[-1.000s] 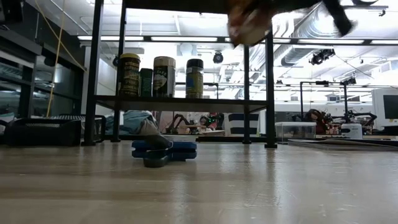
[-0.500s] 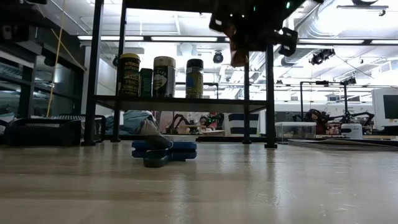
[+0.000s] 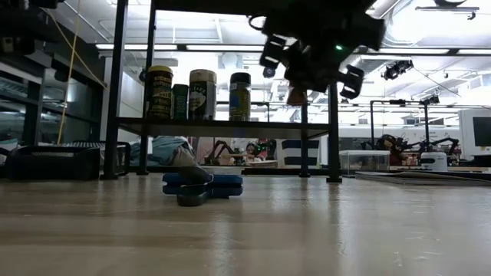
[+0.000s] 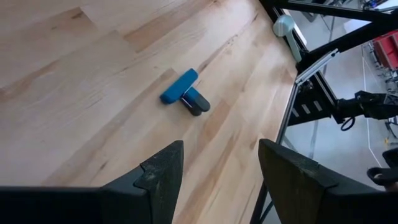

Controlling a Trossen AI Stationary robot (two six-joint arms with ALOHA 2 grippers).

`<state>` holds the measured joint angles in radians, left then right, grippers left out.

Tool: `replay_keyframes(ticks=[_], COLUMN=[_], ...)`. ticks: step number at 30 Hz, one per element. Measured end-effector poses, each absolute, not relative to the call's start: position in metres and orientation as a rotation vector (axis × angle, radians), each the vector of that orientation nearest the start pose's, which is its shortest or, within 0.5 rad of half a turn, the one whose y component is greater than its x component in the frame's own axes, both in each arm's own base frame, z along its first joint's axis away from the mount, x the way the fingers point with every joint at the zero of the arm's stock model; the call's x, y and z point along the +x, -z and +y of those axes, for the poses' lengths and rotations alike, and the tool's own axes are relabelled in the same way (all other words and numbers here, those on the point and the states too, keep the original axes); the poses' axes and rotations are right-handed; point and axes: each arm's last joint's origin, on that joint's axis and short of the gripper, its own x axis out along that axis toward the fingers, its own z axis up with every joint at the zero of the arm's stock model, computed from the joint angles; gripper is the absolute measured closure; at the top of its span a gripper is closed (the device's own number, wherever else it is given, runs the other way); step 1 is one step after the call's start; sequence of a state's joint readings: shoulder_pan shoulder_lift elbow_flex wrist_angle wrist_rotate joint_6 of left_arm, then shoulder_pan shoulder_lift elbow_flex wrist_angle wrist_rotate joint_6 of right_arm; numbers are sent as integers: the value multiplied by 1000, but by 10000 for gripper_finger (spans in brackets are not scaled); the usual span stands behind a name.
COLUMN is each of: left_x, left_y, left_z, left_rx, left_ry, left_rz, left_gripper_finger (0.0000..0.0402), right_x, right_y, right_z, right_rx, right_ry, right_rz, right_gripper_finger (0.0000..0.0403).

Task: Shelf spices
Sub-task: Put the brown seasoning pack on the shelf

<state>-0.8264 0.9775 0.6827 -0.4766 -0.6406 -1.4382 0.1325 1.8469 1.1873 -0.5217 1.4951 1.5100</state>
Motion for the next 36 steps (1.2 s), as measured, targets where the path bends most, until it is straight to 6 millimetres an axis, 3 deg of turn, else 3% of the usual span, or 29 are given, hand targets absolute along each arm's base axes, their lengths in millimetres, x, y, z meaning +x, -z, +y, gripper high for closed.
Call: replay_keyframes(ticks=[5,9,22,36], left_x=[141,141,140,140], left_y=[-245,-245,-244,-244], left_z=[-127,-127,-131,-131], left_rx=[-871,-873,-908,-842], left_ry=[-255,-254,-189,-153], left_rz=[564,564,656,680], left_gripper_finger=[197,197,197,197], right_x=[370,374,377,382], right_y=[-197,-199,-196,-199], right_z=[13,4,-16,-20], right_rx=[237,198,361,335], right_ry=[1348,1363,1309,1254], right_rz=[5,26,75,122], right_gripper_finger=[342,340,333,202])
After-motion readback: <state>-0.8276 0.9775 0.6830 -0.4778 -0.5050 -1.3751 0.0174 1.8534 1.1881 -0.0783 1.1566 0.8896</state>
